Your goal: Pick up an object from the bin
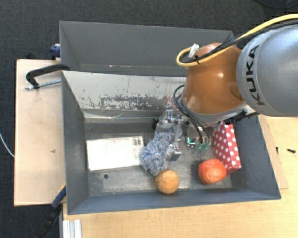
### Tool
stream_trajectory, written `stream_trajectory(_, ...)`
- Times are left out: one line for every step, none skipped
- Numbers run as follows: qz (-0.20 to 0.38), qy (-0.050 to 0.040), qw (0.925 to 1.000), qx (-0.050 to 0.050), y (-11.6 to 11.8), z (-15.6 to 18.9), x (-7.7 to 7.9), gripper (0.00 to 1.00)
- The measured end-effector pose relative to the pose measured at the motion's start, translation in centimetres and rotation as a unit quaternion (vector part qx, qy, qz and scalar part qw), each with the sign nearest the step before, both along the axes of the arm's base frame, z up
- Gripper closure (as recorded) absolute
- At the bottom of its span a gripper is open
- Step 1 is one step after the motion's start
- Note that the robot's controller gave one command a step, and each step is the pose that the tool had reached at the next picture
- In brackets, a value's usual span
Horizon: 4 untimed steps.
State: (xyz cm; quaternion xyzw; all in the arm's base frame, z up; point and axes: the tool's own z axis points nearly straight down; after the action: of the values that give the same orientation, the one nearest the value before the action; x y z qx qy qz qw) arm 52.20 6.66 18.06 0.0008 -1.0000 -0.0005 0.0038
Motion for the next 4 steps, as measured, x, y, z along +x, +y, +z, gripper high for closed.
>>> stream_trajectory(0.000,-0.0035,1.0000,0.000,0.0,0.4,0.1,0.00)
stream_trajectory(0.045,-0.0015,0.9990,0.001,0.7,-10.3,1.3,1.00)
stream_trajectory(0.044,-0.0015,0.9990,0.001,0.7,-10.3,1.3,1.00)
stream_trajectory(0.078,-0.0059,0.9970,0.001,-0.3,1.1,2.4,1.00)
